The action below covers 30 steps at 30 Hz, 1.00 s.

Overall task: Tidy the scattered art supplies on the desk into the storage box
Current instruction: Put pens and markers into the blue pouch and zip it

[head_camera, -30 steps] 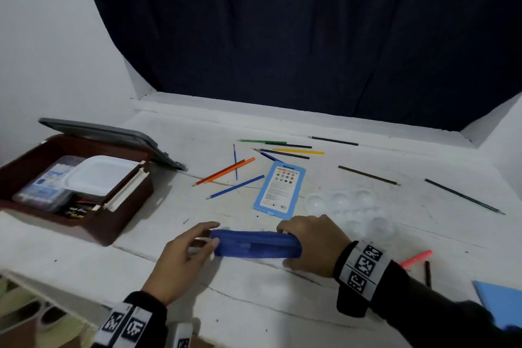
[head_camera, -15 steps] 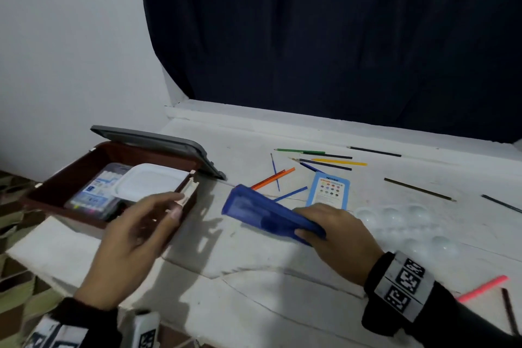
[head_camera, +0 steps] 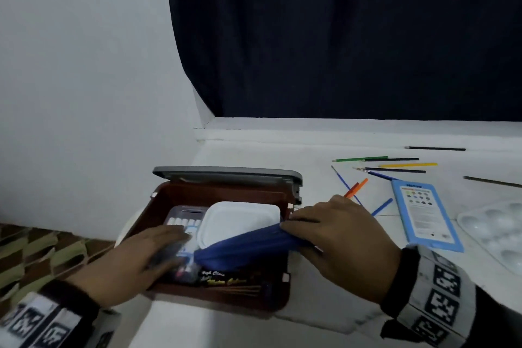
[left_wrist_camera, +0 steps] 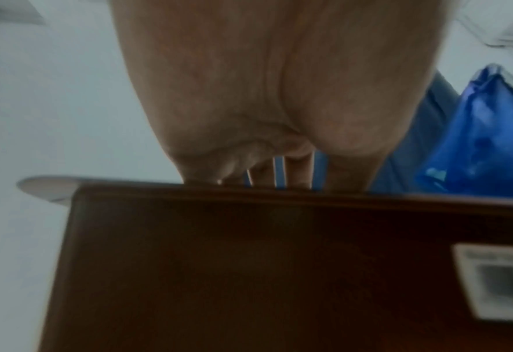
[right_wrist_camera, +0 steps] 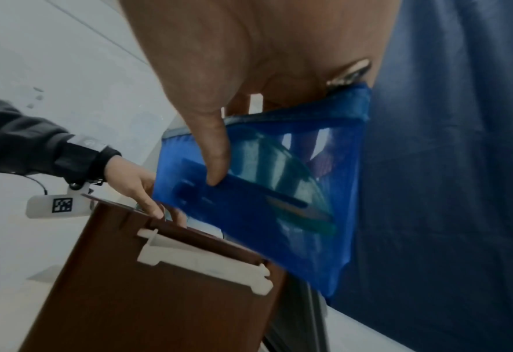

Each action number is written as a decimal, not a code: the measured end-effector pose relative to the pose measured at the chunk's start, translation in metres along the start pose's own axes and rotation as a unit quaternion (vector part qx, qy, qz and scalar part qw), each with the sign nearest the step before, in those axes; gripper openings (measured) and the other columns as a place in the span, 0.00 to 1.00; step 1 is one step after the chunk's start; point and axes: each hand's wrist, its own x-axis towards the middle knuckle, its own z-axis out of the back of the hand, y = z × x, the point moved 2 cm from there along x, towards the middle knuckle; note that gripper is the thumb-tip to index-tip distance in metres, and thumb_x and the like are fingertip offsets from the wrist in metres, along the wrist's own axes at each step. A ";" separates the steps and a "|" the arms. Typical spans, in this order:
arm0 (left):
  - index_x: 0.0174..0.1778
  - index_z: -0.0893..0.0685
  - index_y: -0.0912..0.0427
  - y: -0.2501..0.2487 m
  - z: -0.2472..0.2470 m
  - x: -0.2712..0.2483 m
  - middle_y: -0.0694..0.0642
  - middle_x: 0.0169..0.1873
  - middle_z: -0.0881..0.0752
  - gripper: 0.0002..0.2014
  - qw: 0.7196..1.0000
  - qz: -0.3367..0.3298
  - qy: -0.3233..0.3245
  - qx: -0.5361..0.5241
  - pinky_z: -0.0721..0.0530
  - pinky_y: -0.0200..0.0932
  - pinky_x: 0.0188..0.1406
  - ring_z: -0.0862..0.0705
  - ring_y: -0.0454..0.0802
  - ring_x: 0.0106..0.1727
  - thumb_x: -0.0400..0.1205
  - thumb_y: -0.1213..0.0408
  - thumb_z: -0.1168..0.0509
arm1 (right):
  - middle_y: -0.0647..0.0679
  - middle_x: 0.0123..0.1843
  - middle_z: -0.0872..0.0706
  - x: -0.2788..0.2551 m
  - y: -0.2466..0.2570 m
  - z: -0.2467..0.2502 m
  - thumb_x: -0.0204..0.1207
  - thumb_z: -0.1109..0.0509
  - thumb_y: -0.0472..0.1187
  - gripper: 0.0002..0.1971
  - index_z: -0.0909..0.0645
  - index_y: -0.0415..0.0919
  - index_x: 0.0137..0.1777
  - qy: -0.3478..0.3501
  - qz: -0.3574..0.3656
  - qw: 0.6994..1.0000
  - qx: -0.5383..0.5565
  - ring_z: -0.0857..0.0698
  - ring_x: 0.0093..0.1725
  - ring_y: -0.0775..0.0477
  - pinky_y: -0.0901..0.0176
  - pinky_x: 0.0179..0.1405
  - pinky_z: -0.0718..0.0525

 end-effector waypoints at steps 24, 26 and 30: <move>0.84 0.45 0.35 0.032 -0.019 0.043 0.41 0.86 0.46 0.40 0.979 -0.106 0.095 0.148 0.27 0.49 0.78 0.32 0.49 0.82 0.79 0.45 0.31 | 0.43 0.59 0.19 0.059 0.084 -0.023 0.81 0.35 0.51 0.21 0.28 0.62 0.74 0.264 0.007 0.953 -0.146 0.18 0.55 0.36 0.35 0.61 0.29; 0.84 0.43 0.37 0.032 -0.020 0.044 0.42 0.85 0.44 0.40 0.976 -0.106 0.093 0.165 0.24 0.50 0.75 0.29 0.50 0.79 0.79 0.47 0.30 | 0.42 0.61 0.20 0.060 0.087 -0.024 0.83 0.36 0.50 0.22 0.31 0.62 0.76 0.270 0.009 0.953 -0.138 0.18 0.56 0.36 0.39 0.60 0.26; 0.80 0.34 0.40 0.035 -0.020 0.045 0.42 0.81 0.33 0.35 0.977 -0.119 0.084 0.156 0.21 0.51 0.71 0.23 0.50 0.74 0.77 0.45 0.29 | 0.38 0.64 0.20 0.060 0.097 -0.029 0.84 0.39 0.47 0.20 0.29 0.57 0.76 0.257 0.004 0.956 -0.140 0.19 0.59 0.34 0.39 0.62 0.28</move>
